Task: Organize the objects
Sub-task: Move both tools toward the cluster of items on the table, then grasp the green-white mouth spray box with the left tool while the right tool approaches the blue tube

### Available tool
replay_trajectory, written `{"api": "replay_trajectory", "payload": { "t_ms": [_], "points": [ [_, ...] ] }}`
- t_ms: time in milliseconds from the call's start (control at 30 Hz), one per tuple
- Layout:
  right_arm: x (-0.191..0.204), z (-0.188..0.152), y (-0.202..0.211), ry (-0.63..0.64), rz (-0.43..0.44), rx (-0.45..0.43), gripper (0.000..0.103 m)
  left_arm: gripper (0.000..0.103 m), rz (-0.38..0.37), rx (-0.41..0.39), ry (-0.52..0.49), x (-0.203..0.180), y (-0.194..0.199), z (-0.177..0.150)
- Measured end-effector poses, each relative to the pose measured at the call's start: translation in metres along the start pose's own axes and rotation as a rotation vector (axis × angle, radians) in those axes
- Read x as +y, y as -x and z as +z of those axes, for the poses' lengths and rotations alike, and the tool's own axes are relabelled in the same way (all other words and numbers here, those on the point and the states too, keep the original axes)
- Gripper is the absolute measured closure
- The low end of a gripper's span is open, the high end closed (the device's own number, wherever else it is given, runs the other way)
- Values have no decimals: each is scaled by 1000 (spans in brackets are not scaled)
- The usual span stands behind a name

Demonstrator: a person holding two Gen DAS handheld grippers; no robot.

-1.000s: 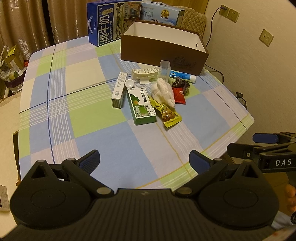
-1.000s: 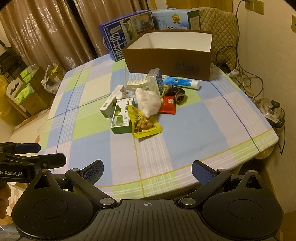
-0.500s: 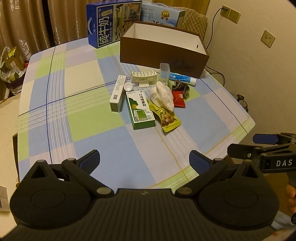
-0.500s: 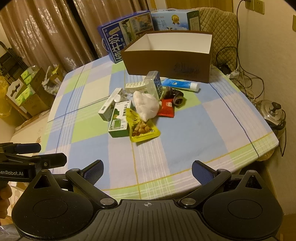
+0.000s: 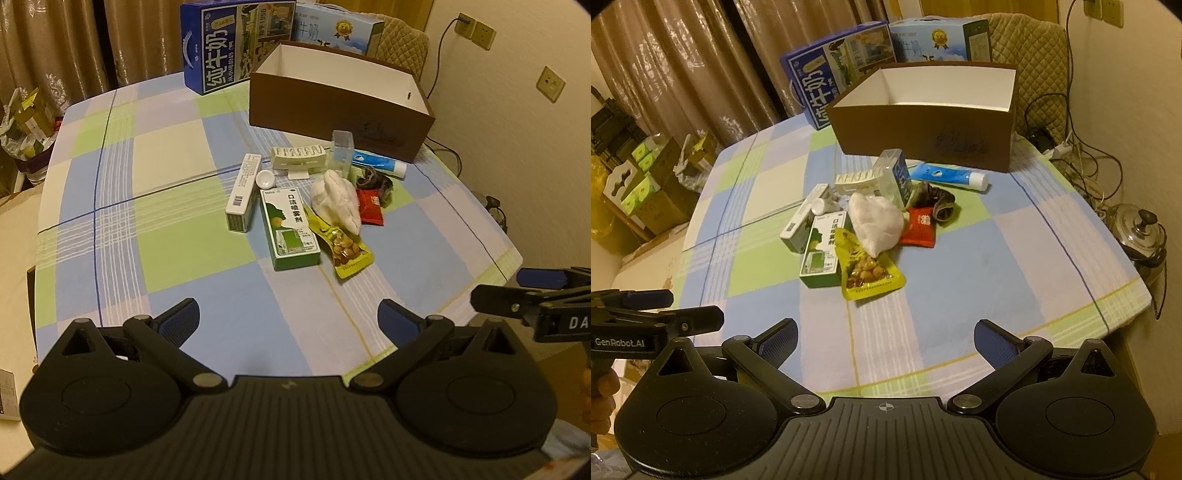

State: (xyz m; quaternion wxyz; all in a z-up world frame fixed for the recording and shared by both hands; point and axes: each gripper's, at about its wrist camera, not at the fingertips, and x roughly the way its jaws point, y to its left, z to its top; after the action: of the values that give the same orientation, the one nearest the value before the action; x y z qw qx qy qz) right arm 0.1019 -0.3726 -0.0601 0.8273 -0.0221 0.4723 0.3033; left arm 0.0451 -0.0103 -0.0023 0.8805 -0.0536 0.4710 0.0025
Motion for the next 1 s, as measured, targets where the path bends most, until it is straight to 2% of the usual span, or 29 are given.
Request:
{"api": "replay_trajectory", "payload": {
  "t_ms": [267,767,1000],
  "points": [
    [-19,19,-9,-15,-3,-13,3,2,42,16,11,6,-29,12],
    [-63,54,-30,-53,-34,4,3,2,74,90,-13,4,-113,36],
    [-80,64,-38,-65,-38,24,3,15,75,134,-26,-5,-156,41]
  ]
}}
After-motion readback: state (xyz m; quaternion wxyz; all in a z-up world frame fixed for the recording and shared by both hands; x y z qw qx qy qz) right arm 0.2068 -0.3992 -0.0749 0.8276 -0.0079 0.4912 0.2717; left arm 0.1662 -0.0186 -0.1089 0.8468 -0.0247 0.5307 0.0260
